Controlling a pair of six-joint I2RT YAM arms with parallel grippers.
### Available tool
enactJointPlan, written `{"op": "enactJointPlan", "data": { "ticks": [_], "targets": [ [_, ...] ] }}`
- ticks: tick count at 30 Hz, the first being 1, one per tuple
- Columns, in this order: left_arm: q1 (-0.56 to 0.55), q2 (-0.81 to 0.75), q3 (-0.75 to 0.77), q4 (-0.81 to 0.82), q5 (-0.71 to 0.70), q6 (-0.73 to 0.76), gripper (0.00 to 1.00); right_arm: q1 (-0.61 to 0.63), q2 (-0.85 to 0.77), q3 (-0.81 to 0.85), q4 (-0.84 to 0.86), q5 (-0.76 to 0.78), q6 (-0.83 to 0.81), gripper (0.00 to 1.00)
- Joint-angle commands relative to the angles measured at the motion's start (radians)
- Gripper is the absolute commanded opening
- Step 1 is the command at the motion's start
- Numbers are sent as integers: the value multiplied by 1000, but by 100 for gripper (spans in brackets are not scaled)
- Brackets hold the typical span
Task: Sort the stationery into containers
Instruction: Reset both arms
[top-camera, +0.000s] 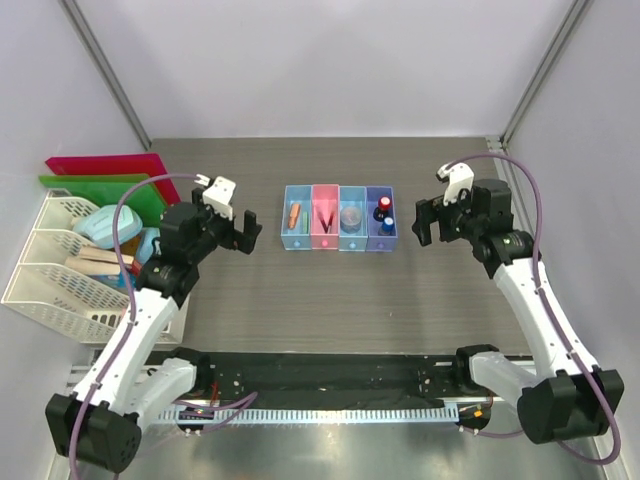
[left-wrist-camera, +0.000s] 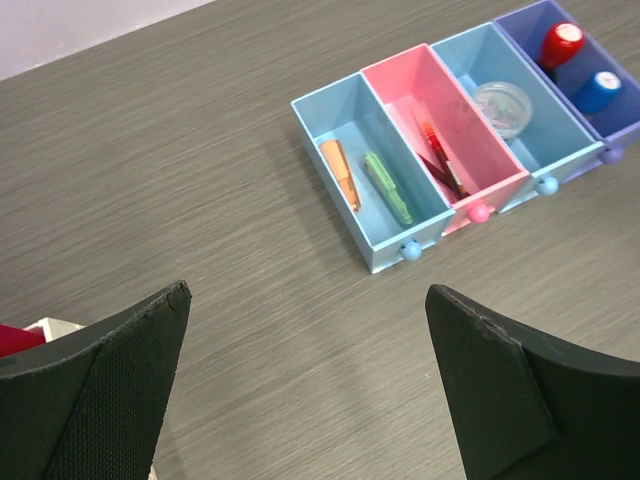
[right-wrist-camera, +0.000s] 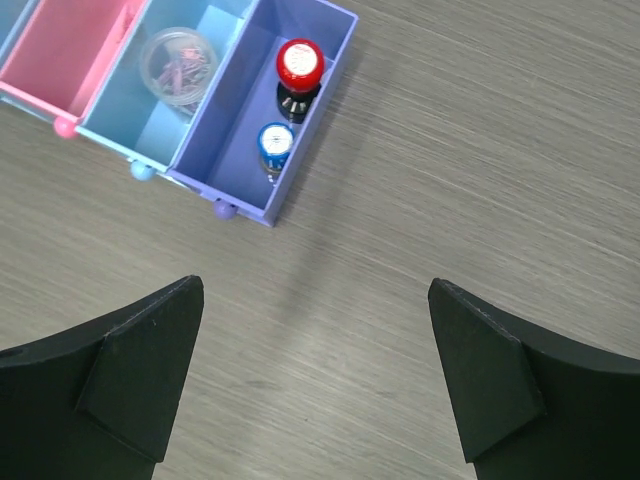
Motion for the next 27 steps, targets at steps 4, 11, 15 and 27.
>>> {"op": "enactJointPlan", "data": {
  "ticks": [4,11,15,27],
  "targets": [
    [48,-5,-43,-12,81,-23,100,-1,-198,-61,-2,-3,9,100],
    [77,10,-41,-17,122,-29,100,-4,-265,-125,2,14,3,100],
    [77,7,-46,-17,120,-32,100,-2,-258,-118,4,3,7,100],
    [79,13,-52,-11,120,-35,100,-2,-249,-122,16,11,7,100]
  ]
}}
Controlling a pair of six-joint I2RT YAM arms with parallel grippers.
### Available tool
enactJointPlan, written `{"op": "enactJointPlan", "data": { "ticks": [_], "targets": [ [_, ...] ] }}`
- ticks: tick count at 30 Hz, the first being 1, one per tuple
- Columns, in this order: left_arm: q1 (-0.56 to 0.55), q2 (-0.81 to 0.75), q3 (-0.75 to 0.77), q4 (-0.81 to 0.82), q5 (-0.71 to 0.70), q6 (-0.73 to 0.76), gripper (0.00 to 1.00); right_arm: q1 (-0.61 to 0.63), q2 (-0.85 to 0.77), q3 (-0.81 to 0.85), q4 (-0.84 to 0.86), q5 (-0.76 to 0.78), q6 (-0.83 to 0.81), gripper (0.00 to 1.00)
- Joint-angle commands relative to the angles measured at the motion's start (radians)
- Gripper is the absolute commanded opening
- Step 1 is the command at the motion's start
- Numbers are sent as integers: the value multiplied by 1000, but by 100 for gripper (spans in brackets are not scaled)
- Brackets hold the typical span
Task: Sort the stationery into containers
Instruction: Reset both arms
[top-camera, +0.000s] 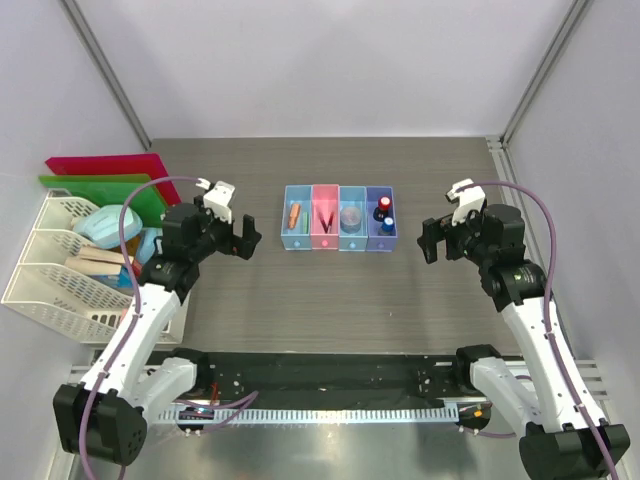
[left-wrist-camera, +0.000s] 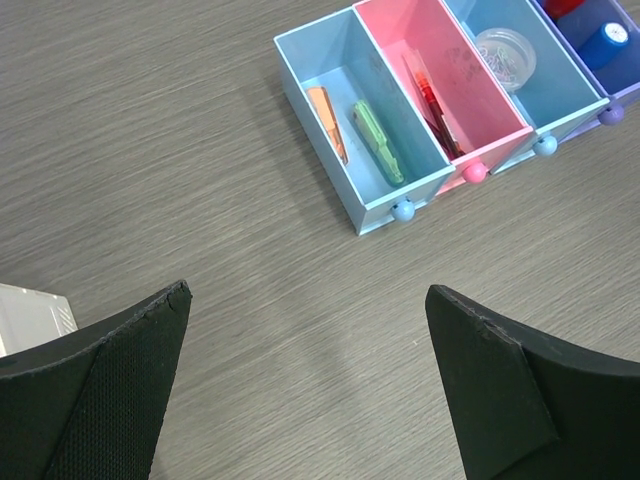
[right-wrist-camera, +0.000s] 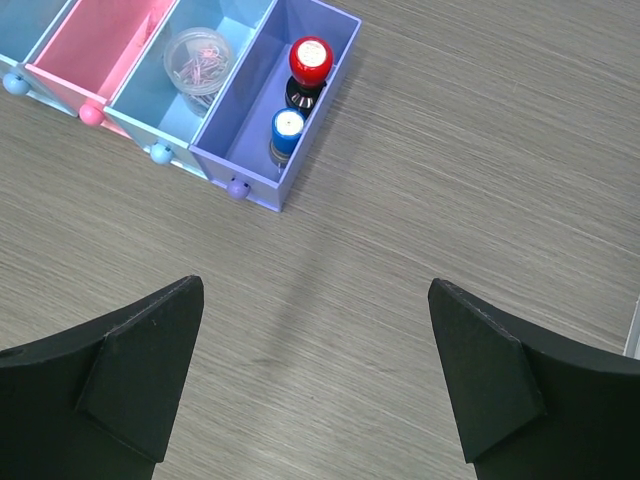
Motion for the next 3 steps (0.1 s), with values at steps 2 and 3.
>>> {"op": "enactJointPlan", "data": {
  "ticks": [2,3],
  "targets": [
    [5,-7,-4,20,16,-8,100,-3,7,7,36,9,5,99],
    [5,-7,-4,20,17,-10,100,-3,8,8,37,9,3,100]
  ]
}}
